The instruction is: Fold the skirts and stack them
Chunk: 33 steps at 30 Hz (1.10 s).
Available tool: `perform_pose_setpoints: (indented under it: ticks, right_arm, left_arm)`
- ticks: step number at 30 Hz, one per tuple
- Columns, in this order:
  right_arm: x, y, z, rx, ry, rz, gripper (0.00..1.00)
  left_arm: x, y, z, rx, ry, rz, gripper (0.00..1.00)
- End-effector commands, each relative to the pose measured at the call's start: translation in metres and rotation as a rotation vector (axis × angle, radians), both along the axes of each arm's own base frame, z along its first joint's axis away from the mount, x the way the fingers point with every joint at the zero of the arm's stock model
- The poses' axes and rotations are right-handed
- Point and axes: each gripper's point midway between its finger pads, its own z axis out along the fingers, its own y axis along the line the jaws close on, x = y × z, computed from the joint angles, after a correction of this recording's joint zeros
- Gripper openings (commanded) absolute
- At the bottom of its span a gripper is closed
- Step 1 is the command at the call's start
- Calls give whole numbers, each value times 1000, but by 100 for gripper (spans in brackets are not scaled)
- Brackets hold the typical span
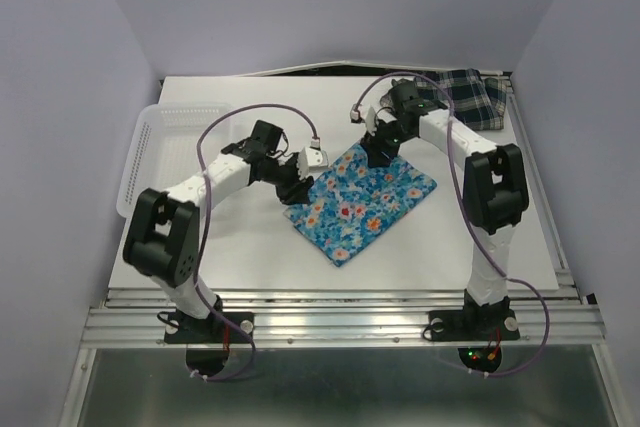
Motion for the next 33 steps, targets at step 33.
perform_pose_setpoints:
  ticks: [33]
  right_arm:
    - [66,45,-7,-5,-360,392,57]
  left_arm:
    - [4,-8,-56,-80,593,399,42]
